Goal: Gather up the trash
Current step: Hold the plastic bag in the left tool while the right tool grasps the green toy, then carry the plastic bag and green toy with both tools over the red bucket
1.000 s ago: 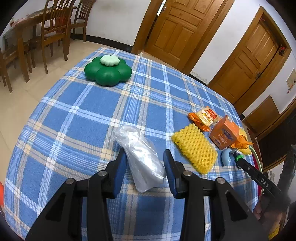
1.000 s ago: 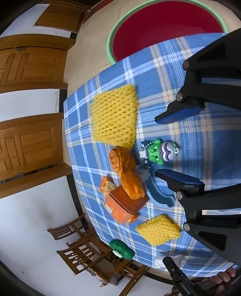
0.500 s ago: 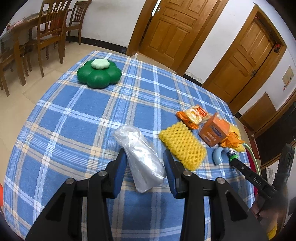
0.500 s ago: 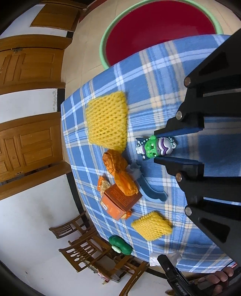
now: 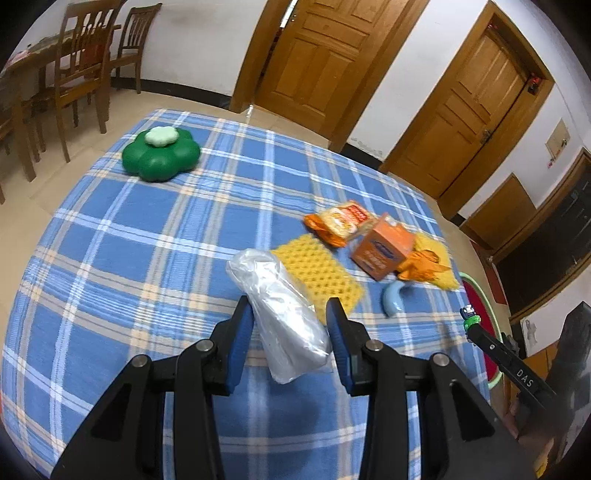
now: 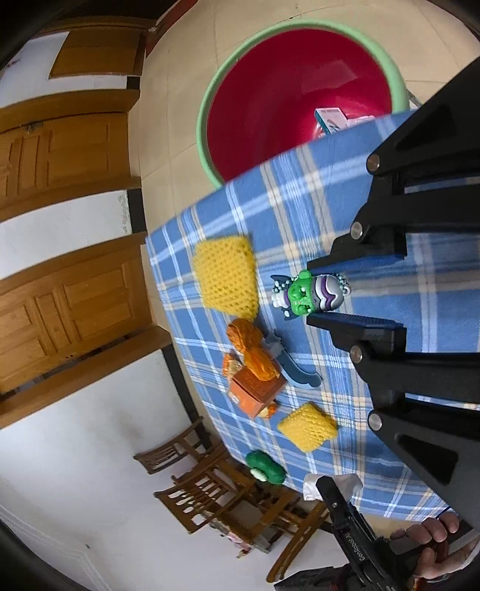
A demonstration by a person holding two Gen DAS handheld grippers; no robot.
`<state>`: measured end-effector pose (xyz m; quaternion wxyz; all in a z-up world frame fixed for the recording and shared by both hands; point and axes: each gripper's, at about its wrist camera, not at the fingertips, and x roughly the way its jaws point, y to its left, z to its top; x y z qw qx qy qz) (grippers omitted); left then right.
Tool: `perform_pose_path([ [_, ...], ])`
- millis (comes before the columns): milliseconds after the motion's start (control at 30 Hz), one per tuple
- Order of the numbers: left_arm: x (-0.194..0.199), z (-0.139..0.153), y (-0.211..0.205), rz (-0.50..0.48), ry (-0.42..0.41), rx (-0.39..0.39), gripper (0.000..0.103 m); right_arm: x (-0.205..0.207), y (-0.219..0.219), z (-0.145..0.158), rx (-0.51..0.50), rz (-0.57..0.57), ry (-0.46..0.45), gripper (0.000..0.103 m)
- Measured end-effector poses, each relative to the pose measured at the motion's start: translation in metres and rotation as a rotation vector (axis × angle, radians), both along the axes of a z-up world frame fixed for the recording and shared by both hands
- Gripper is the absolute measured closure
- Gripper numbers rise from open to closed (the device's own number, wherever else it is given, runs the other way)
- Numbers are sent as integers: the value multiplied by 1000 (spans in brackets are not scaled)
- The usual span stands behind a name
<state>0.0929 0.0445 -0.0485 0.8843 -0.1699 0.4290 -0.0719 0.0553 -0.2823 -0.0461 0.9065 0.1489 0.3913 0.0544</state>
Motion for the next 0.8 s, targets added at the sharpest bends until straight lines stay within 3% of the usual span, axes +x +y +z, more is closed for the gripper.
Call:
perform_pose_path([
  [800,2,25,-99,-235,-25,23,62,-46,-91,14,55,-227,-74,79],
])
